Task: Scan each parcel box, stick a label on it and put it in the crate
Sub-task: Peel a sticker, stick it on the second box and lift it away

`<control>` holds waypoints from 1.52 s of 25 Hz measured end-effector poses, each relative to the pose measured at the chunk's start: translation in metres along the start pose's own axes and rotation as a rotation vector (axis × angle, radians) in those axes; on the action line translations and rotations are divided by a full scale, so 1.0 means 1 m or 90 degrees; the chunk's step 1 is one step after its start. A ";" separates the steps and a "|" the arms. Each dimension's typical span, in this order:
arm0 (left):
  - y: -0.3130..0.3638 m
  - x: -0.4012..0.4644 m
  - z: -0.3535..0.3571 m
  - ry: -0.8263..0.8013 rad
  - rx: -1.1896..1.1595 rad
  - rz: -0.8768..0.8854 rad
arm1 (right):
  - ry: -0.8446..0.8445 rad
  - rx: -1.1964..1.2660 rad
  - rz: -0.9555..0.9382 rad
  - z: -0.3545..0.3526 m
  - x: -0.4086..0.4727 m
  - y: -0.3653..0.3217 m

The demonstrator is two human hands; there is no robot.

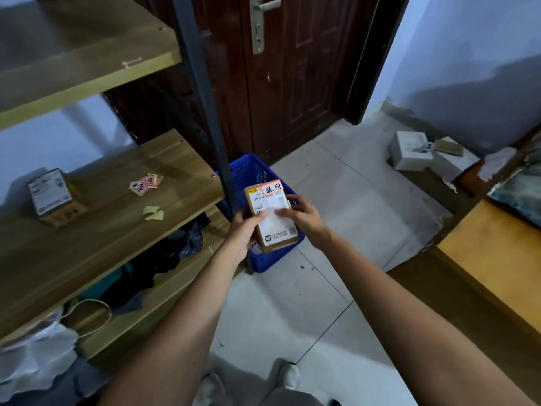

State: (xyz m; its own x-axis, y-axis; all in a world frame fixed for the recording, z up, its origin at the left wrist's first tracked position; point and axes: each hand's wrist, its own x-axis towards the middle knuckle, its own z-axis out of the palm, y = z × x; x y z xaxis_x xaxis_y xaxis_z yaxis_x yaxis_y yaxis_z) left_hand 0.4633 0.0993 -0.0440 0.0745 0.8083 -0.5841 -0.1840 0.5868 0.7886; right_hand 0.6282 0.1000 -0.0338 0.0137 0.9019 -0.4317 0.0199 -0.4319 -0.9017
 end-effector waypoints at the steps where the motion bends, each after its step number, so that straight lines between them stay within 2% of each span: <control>1: 0.003 0.006 0.008 0.004 -0.008 0.002 | 0.010 -0.003 -0.001 -0.007 0.006 -0.003; 11: 0.029 0.083 0.047 0.062 0.008 -0.016 | 0.009 -0.043 0.039 -0.043 0.088 -0.021; 19: 0.055 0.195 0.067 0.089 -0.027 -0.009 | 0.019 -0.090 0.052 -0.052 0.209 -0.036; 27: 0.053 0.247 0.075 0.227 0.036 0.019 | -0.034 -0.125 0.090 -0.051 0.293 -0.023; 33: -0.005 0.300 0.060 0.314 0.072 -0.025 | -0.081 -0.143 0.118 -0.052 0.365 0.050; 38: -0.085 0.382 0.048 0.336 0.060 -0.018 | -0.101 -0.171 0.126 -0.048 0.435 0.157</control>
State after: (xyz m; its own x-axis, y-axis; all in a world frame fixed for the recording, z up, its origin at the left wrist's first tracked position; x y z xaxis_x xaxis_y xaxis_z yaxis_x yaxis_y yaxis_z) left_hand 0.5539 0.3603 -0.3248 -0.4293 0.6720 -0.6034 -0.0984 0.6294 0.7708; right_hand 0.6851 0.4249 -0.3618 -0.1118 0.7814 -0.6140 0.2943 -0.5641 -0.7715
